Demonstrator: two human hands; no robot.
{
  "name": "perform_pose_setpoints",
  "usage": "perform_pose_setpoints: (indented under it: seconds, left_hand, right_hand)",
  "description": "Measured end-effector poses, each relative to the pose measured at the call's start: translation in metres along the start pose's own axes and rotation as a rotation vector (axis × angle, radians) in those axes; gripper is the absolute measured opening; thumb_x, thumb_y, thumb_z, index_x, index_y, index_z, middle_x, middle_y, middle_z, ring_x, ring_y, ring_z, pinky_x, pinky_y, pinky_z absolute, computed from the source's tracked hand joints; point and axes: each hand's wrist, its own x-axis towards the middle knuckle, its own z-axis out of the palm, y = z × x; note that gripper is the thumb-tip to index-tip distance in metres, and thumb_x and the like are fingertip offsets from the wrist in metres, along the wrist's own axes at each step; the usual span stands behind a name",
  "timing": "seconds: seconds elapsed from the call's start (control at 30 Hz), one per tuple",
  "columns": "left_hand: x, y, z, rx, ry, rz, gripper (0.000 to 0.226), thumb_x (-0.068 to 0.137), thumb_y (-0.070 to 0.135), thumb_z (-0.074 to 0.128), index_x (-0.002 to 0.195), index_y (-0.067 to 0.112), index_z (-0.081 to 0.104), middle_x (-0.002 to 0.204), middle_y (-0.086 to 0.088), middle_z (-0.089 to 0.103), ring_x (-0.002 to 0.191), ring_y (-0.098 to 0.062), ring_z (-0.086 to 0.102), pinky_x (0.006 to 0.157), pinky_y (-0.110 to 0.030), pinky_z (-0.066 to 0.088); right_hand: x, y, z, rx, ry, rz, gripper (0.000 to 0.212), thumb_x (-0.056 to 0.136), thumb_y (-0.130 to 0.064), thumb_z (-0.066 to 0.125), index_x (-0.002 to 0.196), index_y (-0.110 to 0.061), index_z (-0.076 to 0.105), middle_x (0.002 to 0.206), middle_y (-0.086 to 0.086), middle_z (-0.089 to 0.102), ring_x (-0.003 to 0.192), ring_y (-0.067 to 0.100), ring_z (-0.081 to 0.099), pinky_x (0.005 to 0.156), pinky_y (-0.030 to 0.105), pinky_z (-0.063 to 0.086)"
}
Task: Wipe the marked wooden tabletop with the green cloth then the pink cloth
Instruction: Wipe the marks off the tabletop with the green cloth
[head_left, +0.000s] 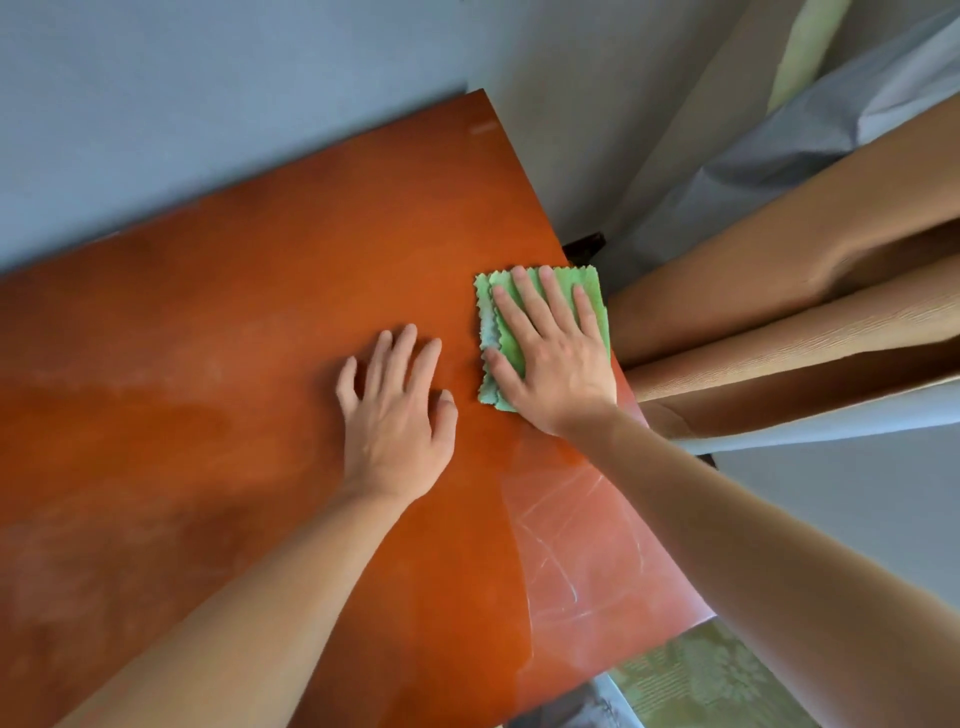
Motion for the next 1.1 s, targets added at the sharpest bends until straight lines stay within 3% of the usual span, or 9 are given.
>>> perform_pose_setpoints:
  seconds: [0.17,0.5,0.8,1.1]
  left_hand:
    - [-0.022,-0.002,0.019,0.046,0.031,0.002,0.059,0.101,0.044,0.031,0.155,0.022,0.039,0.166,-0.005,0.029,0.155,-0.026,0.020,0.124,-0.056,0.013]
    - [-0.023,-0.004,0.024,0.058,0.100,0.025,0.055,0.101,0.039,0.036,0.152,0.019,0.043,0.164,-0.006,0.032,0.154,-0.028,0.025,0.123,-0.058,0.018]
    - [-0.023,-0.004,0.026,0.071,0.106,0.027,0.057,0.100,0.039,0.038,0.153,0.019,0.043,0.165,-0.006,0.031,0.155,-0.026,0.023,0.123,-0.058,0.017]
    - [-0.021,-0.004,0.025,0.088,0.088,0.027,0.057,0.101,0.041,0.034,0.154,0.020,0.041,0.165,-0.007,0.032,0.154,-0.028,0.023,0.123,-0.058,0.016]
  right_hand:
    - [-0.054,0.011,0.008,0.030,0.048,-0.002,0.068,0.104,-0.057,0.030,0.162,-0.023,0.024,0.170,0.002,0.017,0.158,0.025,0.002,0.128,0.050,0.003]
    - [-0.054,0.009,0.008,0.039,0.036,-0.006,0.069,0.103,-0.057,0.032,0.162,-0.021,0.025,0.170,0.003,0.017,0.158,0.026,0.002,0.127,0.052,0.006]
    - [0.019,0.008,-0.003,-0.003,0.024,0.001,0.071,0.102,-0.061,0.025,0.162,-0.022,0.024,0.170,0.004,0.016,0.158,0.028,0.004,0.127,0.052,0.006]
    - [0.015,0.004,0.000,0.019,0.044,0.035,0.071,0.103,-0.061,0.022,0.163,-0.022,0.021,0.170,0.004,0.015,0.158,0.028,0.003,0.127,0.051,0.002]
